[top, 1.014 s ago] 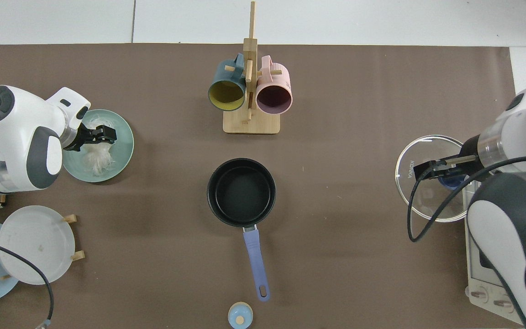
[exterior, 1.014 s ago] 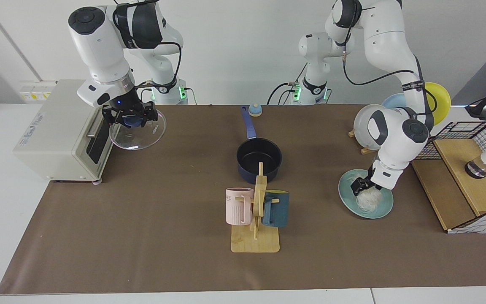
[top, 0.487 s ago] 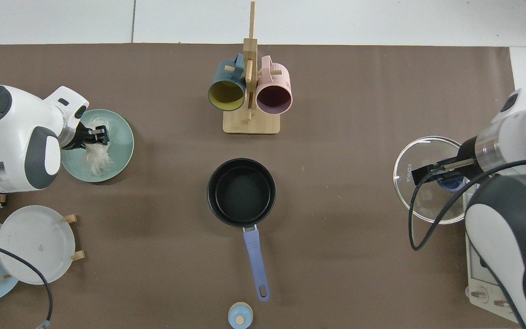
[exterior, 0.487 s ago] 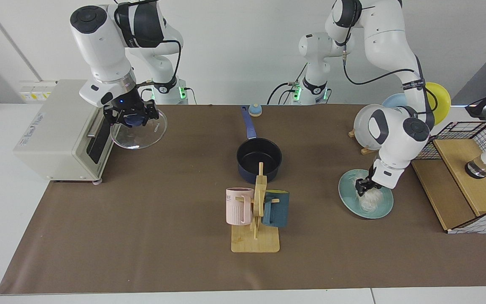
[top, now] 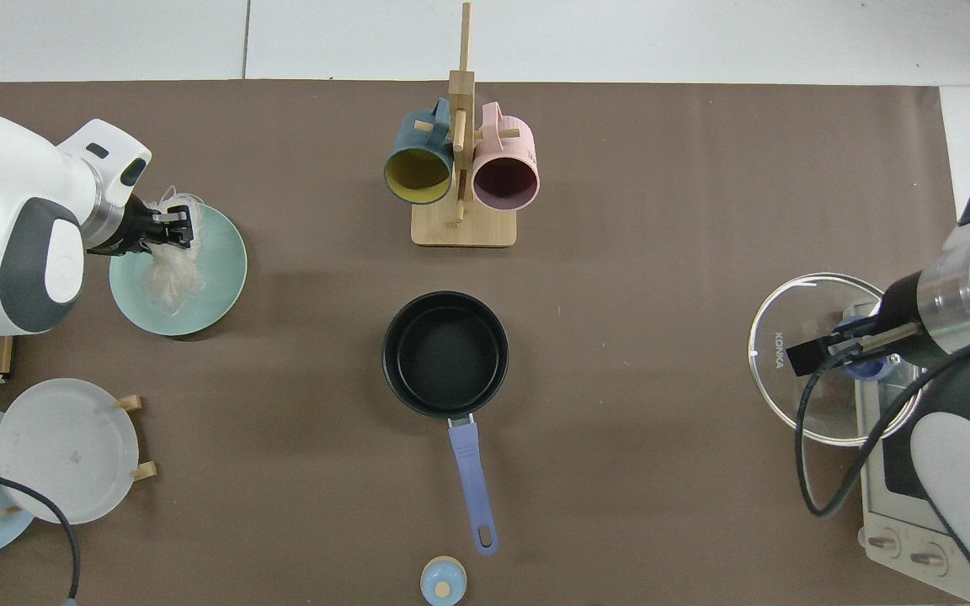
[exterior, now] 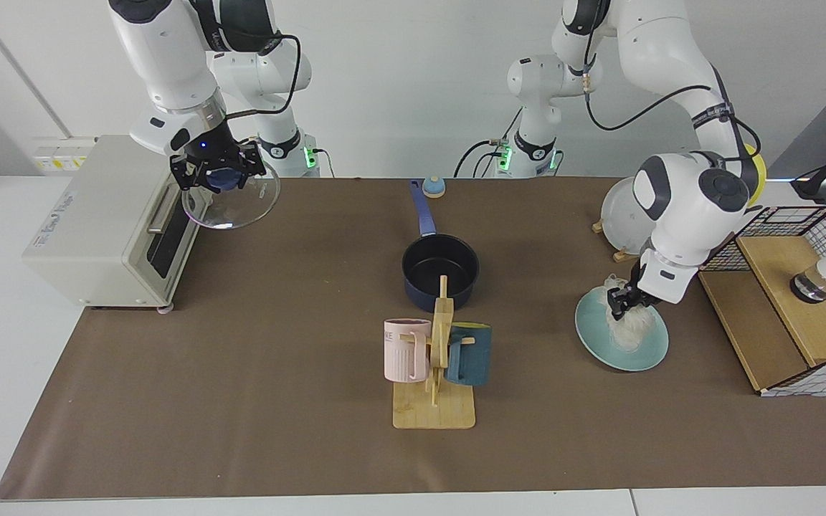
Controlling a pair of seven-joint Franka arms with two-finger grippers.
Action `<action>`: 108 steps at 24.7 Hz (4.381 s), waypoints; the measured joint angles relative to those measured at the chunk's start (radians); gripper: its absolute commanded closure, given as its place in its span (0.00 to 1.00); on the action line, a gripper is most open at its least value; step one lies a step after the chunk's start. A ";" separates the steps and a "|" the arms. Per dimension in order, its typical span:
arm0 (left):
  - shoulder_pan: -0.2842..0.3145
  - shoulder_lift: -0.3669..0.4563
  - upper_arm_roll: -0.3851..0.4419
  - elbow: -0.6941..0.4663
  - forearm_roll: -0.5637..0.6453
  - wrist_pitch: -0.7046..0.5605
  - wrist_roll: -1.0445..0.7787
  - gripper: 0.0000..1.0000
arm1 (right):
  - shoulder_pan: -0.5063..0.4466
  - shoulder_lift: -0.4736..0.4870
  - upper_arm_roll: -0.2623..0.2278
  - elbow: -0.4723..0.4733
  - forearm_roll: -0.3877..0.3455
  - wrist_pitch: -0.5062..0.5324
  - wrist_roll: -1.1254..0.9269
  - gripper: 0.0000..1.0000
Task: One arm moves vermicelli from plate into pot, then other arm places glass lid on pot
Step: 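Carry the vermicelli over the black pot and release it, then withdraw the left gripper while the right gripper carries the lid toward the pot, then lower the glass lid onto the black pot with the right gripper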
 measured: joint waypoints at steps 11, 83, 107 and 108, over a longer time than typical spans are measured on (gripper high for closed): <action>-0.017 -0.190 -0.280 0.024 0.001 -0.174 -0.286 1.00 | 0.010 -0.006 0.003 -0.001 0.000 0.000 -0.007 1.00; -0.040 -0.285 -0.284 -0.051 -0.006 -0.253 -0.270 0.00 | 0.022 0.111 0.184 -0.083 0.003 0.272 0.444 1.00; -0.038 -0.436 -0.033 -0.055 -0.047 -0.404 0.009 0.00 | 0.266 0.380 0.310 0.146 -0.071 0.318 1.067 1.00; -0.038 -0.436 -0.033 -0.055 -0.048 -0.402 0.009 0.00 | 0.277 0.401 0.309 0.161 -0.090 0.318 1.088 1.00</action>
